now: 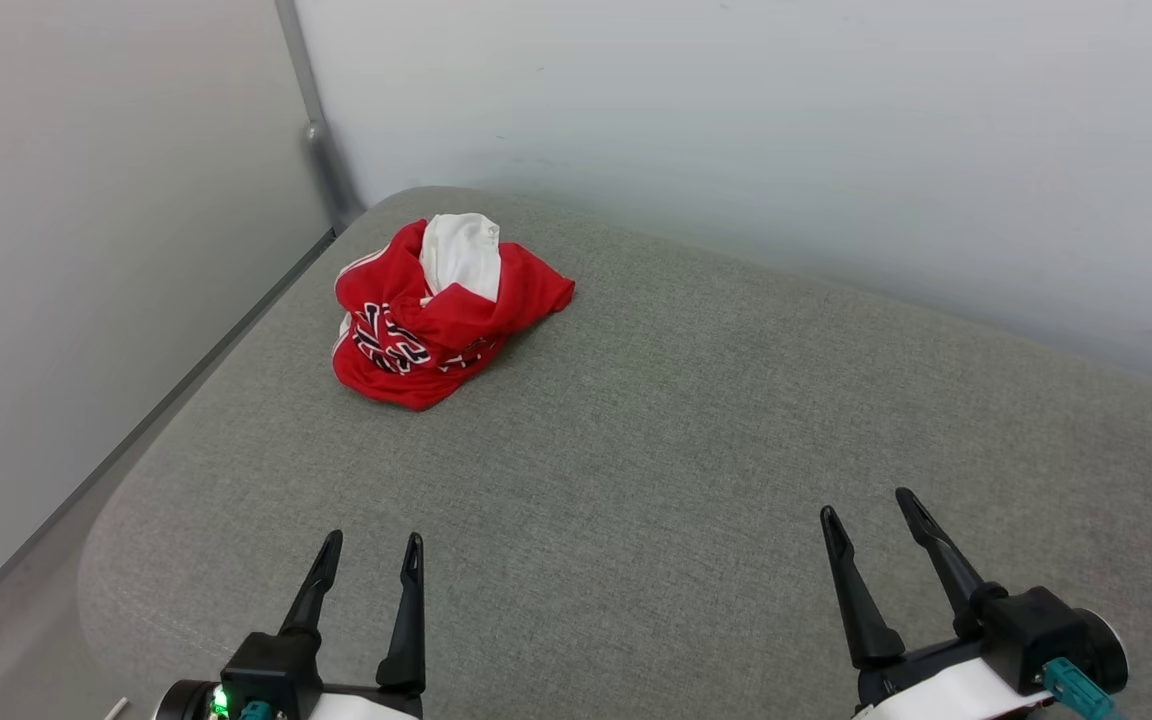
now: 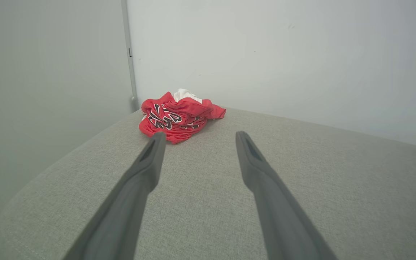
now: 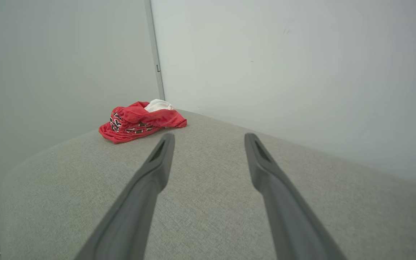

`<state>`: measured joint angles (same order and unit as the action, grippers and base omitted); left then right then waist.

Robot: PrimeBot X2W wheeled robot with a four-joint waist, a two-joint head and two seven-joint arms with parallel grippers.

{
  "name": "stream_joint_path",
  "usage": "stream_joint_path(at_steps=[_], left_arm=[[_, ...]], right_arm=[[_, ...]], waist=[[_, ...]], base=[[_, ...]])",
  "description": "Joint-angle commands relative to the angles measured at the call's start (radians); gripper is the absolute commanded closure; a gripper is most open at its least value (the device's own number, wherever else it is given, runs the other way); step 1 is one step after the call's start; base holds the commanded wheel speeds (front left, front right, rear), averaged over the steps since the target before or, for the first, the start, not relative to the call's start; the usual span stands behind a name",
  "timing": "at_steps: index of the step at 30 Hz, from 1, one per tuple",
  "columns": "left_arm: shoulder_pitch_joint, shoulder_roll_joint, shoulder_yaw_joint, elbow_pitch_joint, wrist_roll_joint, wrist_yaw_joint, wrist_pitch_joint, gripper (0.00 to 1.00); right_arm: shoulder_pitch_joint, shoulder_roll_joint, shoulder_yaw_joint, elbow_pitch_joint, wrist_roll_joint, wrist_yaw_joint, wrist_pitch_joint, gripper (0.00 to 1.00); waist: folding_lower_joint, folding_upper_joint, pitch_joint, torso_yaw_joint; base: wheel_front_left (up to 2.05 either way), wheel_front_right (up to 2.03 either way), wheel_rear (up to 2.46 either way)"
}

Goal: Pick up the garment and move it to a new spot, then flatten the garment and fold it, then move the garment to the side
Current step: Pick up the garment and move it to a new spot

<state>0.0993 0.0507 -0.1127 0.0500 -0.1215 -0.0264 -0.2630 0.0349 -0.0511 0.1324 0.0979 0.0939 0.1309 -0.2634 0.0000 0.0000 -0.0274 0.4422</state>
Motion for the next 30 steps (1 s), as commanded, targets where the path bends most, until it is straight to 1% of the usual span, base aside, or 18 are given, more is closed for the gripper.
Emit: stream_joint_path(at_steps=[1,11,14,15,20,24,27,30], left_arm=[[0.011,-0.001,0.004,-0.001,-0.002,-0.003,-0.003,0.0],[0.011,-0.001,0.01,0.006,-0.014,-0.011,-0.003,0.0],[0.009,-0.001,0.004,0.012,-0.011,-0.026,-0.003,0.0],[0.011,-0.001,0.002,0.024,-0.029,-0.033,-0.003,0.0],[-0.046,-0.001,0.032,0.035,-0.072,-0.044,-0.003,0.0],[-0.128,0.001,0.069,0.082,-0.109,-0.073,-0.003,0.0],[-0.224,0.032,0.093,0.148,-0.143,-0.091,-0.003,0.0],[-0.345,0.103,0.095,0.229,-0.182,-0.1,0.029,0.0]], right_arm=[[-0.003,0.002,0.0,-0.002,0.008,0.0,-0.002,0.0],[-0.007,0.002,0.006,-0.006,0.007,0.0,-0.002,0.0],[-0.011,0.002,0.007,-0.011,0.003,0.0,-0.002,0.0],[-0.014,0.001,0.007,-0.012,-0.002,0.0,-0.002,0.0],[-0.046,0.001,0.004,-0.037,-0.029,0.0,-0.002,0.0],[-0.076,0.001,0.003,-0.067,-0.061,0.0,-0.002,0.0],[-0.105,0.001,-0.005,-0.093,-0.088,0.0,-0.002,0.0],[-0.126,0.001,-0.008,-0.123,-0.113,0.0,-0.001,0.0]], waist=[[0.0,0.0,-0.001,0.002],[0.0,0.0,-0.001,0.0],[0.0,0.0,0.007,-0.008],[0.0,0.0,0.014,-0.013],[0.0,0.0,0.085,-0.056],[0.0,0.0,0.17,-0.108],[0.0,0.0,0.24,-0.149],[0.0,0.0,0.311,-0.188]], base=[[0.0,0.0,0.0],[0.0,0.0,0.0],[0.0,0.0,0.0],[0.0,0.0,0.0],[0.0,0.0,0.0],[0.0,0.0,0.0],[0.0,0.0,0.0],[0.0,0.0,0.0]])
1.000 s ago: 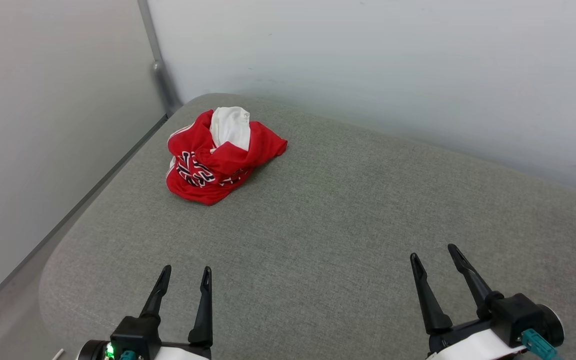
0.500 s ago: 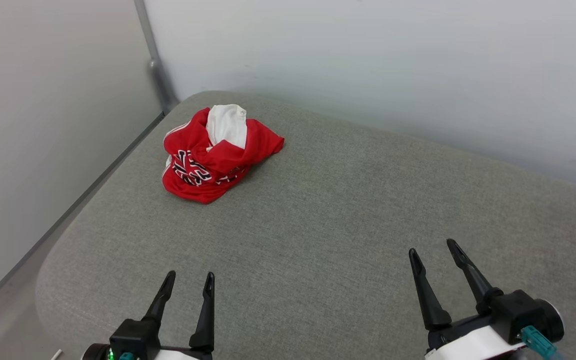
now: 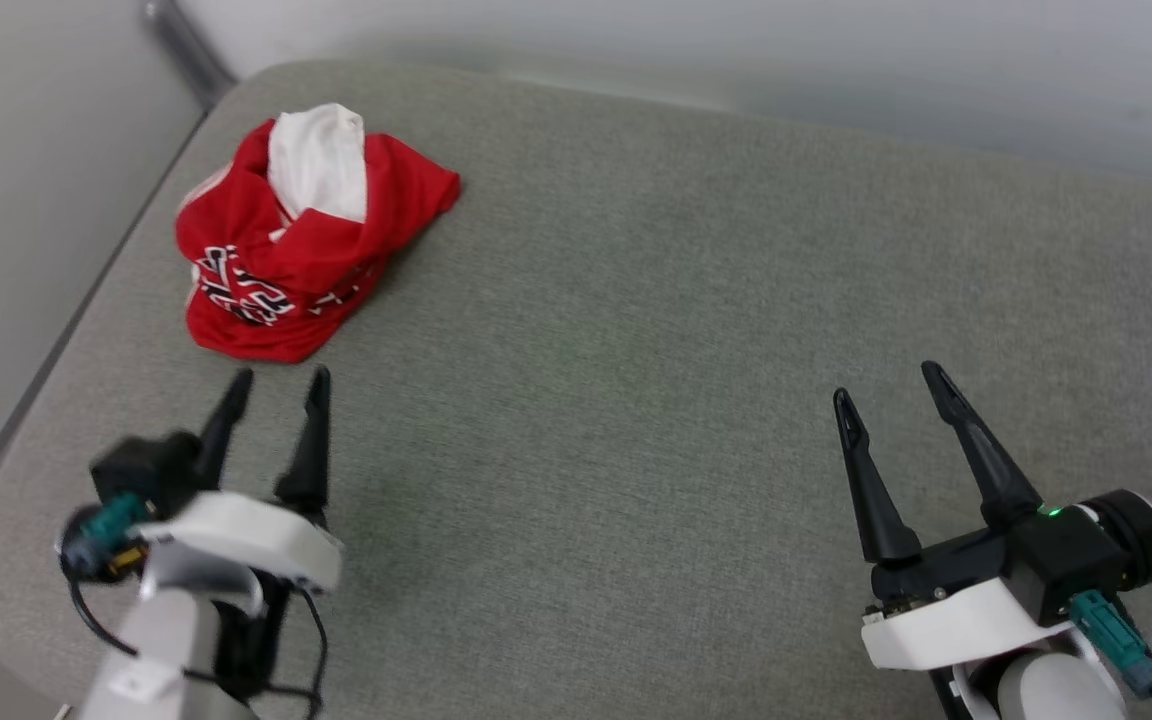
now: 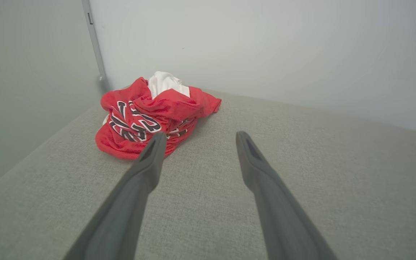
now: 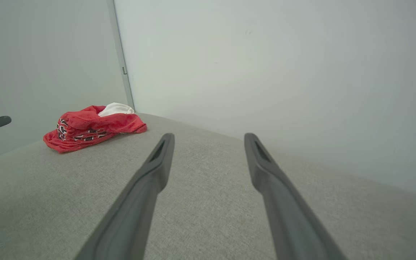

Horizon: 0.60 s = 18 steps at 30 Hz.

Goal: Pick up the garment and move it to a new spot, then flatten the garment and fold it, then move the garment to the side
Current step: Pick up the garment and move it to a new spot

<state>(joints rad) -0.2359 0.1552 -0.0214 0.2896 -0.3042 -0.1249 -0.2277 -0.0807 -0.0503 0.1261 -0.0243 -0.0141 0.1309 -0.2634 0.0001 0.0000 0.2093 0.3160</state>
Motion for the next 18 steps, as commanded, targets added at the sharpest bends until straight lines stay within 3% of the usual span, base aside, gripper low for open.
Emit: stream_joint_path(at_steps=[1,9,14,18], left_arm=[[-0.057,0.028,0.006,0.012,-0.018,-0.003,0.023,0.0],[-0.392,0.312,-0.062,0.143,-0.214,-0.005,0.357,0.0],[-0.528,0.443,-0.127,0.208,-0.369,-0.005,0.628,0.0],[-0.58,0.512,-0.163,0.248,-0.466,-0.006,0.845,0.0]], right_arm=[[-0.019,0.0,-0.003,-0.013,-0.012,0.0,0.001,0.0],[-0.067,0.0,-0.016,-0.083,-0.054,0.0,0.021,0.0],[-0.089,0.0,-0.022,-0.104,-0.062,0.0,0.02,0.0],[-0.098,0.0,-0.014,-0.112,-0.063,0.0,0.016,0.0]], waist=[[-0.0001,0.0,0.099,-0.074],[-0.0001,0.0,0.251,-0.143],[-0.0001,0.0,0.318,-0.173],[-0.0001,0.0,0.358,-0.196]], base=[[0.0,0.0,0.0],[0.0,0.0,0.0],[0.0,0.0,0.0],[0.0,0.0,0.0]])
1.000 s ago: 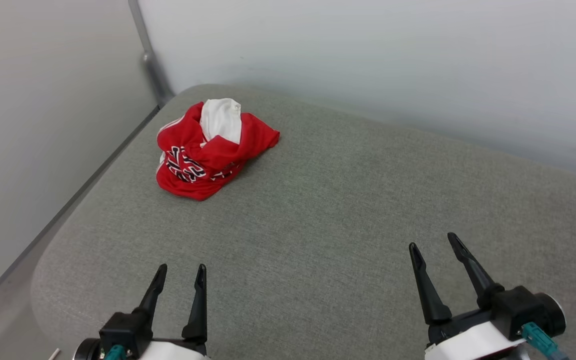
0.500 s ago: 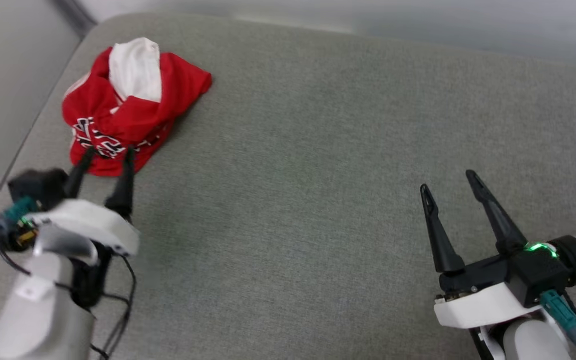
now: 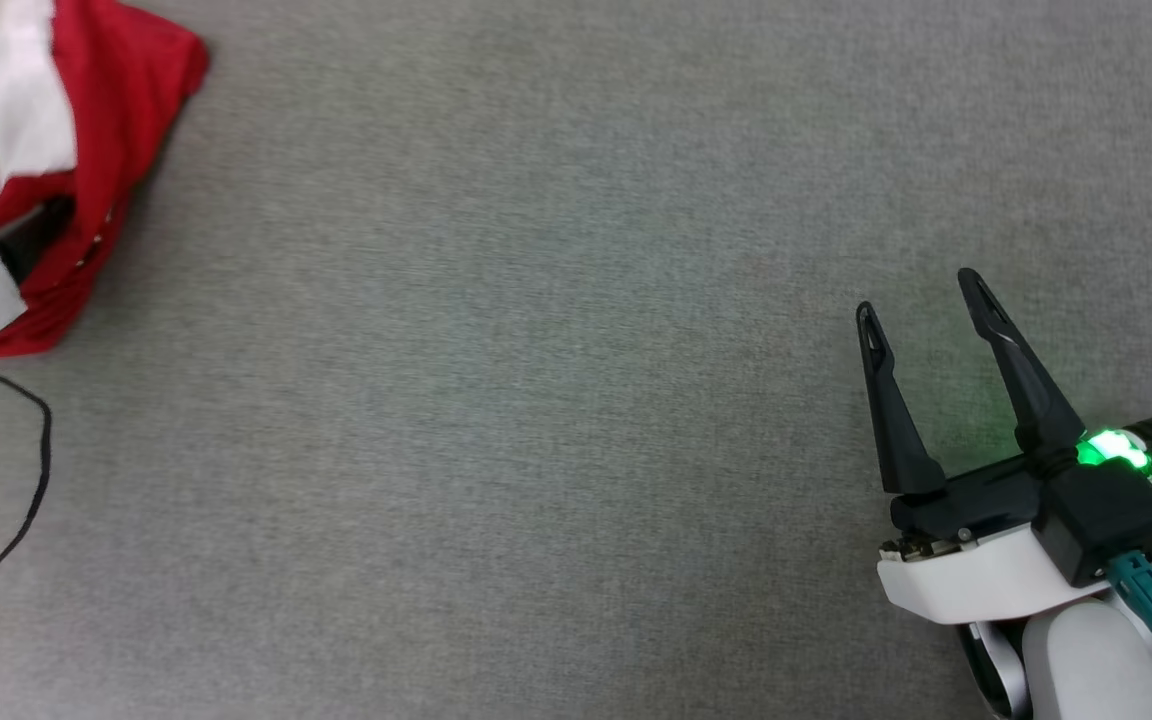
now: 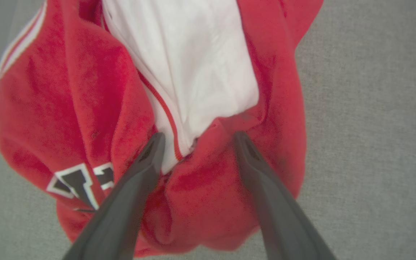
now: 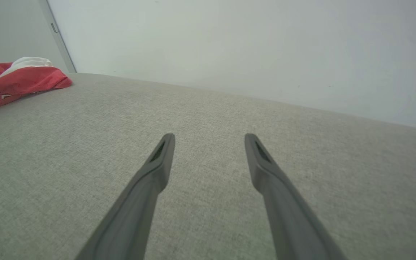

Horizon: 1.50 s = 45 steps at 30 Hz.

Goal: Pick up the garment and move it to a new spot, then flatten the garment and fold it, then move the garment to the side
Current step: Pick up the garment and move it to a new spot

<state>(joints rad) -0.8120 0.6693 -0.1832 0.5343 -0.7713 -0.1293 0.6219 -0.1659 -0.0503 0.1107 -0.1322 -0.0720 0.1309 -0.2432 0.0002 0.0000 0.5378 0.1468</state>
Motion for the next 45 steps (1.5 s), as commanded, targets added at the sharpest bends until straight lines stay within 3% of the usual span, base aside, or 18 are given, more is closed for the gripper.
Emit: stream_joint_path(at_steps=[1,5,10,11,12,25,34,42,44,45], left_arm=[[-0.01,0.009,-0.01,0.01,-0.019,-0.001,0.045,0.0],[-0.018,0.04,-0.015,0.043,-0.086,0.0,0.2,0.0],[0.009,0.032,-0.03,0.052,-0.11,0.019,0.276,0.0],[0.017,0.026,-0.032,0.05,-0.112,0.02,0.279,0.45],[0.024,0.019,-0.03,0.049,-0.118,0.019,0.274,1.0],[0.042,0.023,-0.068,-0.013,-0.078,0.001,0.058,1.0],[0.093,0.002,-0.297,-0.198,-0.046,-0.001,-0.021,1.0],[0.144,-0.091,-0.465,-0.304,-0.05,-0.002,-0.092,1.0],[0.151,-0.139,-0.494,-0.31,-0.056,-0.002,-0.121,1.0],[0.149,-0.231,-0.521,-0.289,-0.064,-0.001,-0.168,1.0]], right_arm=[[-0.015,0.0,0.001,-0.006,-0.005,0.0,-0.005,0.0],[-0.026,0.0,0.004,-0.006,-0.006,0.0,-0.009,0.0],[-0.032,0.0,0.004,0.001,-0.004,0.0,-0.013,0.0],[-0.034,0.0,0.004,0.006,-0.002,0.0,-0.013,0.0],[-0.034,0.0,0.005,0.01,0.0,0.0,-0.014,0.0],[-0.022,0.0,0.011,0.063,0.025,0.0,-0.02,0.0],[0.011,0.0,0.011,0.098,0.065,0.0,-0.022,0.0],[0.031,0.001,0.008,0.105,0.104,0.0,-0.022,0.0],[0.036,0.001,0.004,0.105,0.112,0.0,-0.022,0.0],[0.048,0.001,-0.01,0.103,0.118,0.0,-0.022,0.0]], waist=[[-0.0002,0.0,0.037,-0.031],[-0.0002,0.0,0.066,-0.048],[-0.0002,0.0,0.077,-0.06],[-0.0002,0.0,0.074,-0.061],[-0.0002,0.0,0.069,-0.063],[-0.0002,0.0,-0.076,-0.078],[-0.0002,0.0,-0.202,-0.131],[-0.0002,0.0,-0.28,-0.221],[-0.0002,0.0,-0.293,-0.245],[-0.0002,0.0,-0.305,-0.276]], base=[[0.0,0.0,0.0],[0.0,0.0,0.0],[0.0,0.0,0.0],[0.0,0.0,0.0],[0.0,0.0,0.0],[0.0,0.0,0.0],[0.0,0.0,0.0],[0.0,0.0,0.0],[0.0,0.0,0.0],[0.0,0.0,0.0]])
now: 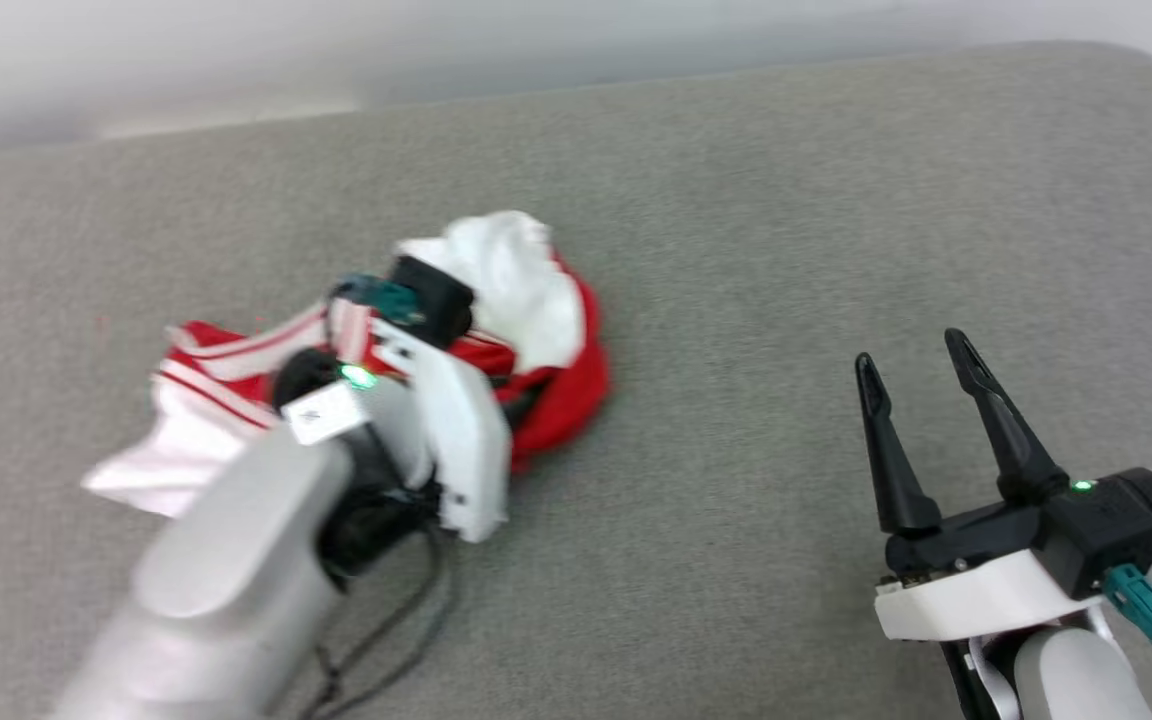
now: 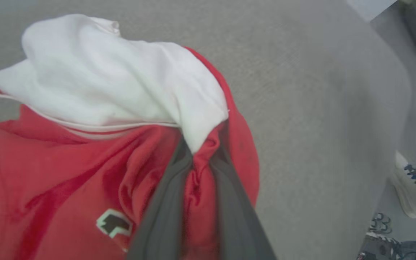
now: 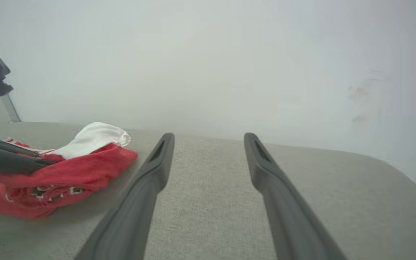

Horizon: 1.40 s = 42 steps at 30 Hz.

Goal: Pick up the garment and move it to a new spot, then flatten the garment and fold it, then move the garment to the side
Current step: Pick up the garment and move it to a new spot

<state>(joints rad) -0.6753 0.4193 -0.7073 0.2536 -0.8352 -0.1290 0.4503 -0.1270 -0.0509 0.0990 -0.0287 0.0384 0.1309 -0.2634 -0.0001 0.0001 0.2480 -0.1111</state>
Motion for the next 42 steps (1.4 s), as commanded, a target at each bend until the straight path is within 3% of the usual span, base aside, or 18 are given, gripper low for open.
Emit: stream_joint_path(at_steps=[1,8,14,15,16,23,28,35,42], left_arm=[[0.012,-0.019,-0.005,0.008,-0.006,0.0,-0.01,1.0],[-0.038,-0.236,-0.093,0.152,0.019,-0.001,-0.088,1.0],[-0.069,-0.326,-0.171,0.274,0.04,-0.002,-0.136,0.99],[-0.073,-0.333,-0.182,0.287,0.042,-0.002,-0.148,0.44],[-0.078,-0.338,-0.189,0.303,0.045,-0.002,-0.162,0.0],[-0.087,-0.35,-0.201,0.351,0.016,-0.002,-0.298,0.0],[-0.093,-0.301,-0.148,0.342,0.012,0.004,-0.433,0.0],[-0.022,-0.148,-0.044,0.283,0.041,0.082,-0.625,0.0],[0.2,0.001,0.079,0.134,0.033,0.178,-0.71,0.0]], right_arm=[[0.009,0.001,-0.005,-0.001,0.01,0.0,-0.002,0.0],[0.003,0.002,-0.007,-0.012,0.015,0.0,-0.002,0.0],[0.006,0.002,-0.012,-0.017,0.024,0.0,-0.002,0.0],[0.006,0.002,-0.013,-0.016,0.025,0.0,-0.002,0.0],[0.006,0.002,-0.013,-0.016,0.027,0.0,-0.002,0.0],[0.022,0.001,-0.036,-0.003,0.024,0.0,-0.002,0.0],[0.037,0.001,-0.067,0.014,0.008,0.0,-0.002,0.0],[0.073,0.001,-0.123,0.028,-0.016,0.0,-0.002,0.0],[0.096,0.001,-0.149,0.031,-0.029,0.0,-0.002,0.0]], waist=[[0.0001,-0.0001,-0.018,-0.026],[0.0001,-0.0001,-0.016,-0.102],[0.0001,-0.0001,-0.011,-0.144],[0.0001,-0.0001,-0.011,-0.147],[0.0001,-0.0001,-0.012,-0.148],[0.0001,-0.0001,-0.053,-0.117],[0.0001,-0.0001,-0.112,-0.061],[0.0001,-0.0001,-0.182,0.024],[0.0001,-0.0001,-0.215,0.069]], base=[[0.0,0.0,0.0],[0.0,0.0,0.0],[0.0,0.0,0.0],[0.0,0.0,0.0],[0.0,0.0,0.0],[0.0,0.0,0.0],[0.0,0.0,0.0],[0.0,0.0,0.0],[0.0,0.0,0.0]])
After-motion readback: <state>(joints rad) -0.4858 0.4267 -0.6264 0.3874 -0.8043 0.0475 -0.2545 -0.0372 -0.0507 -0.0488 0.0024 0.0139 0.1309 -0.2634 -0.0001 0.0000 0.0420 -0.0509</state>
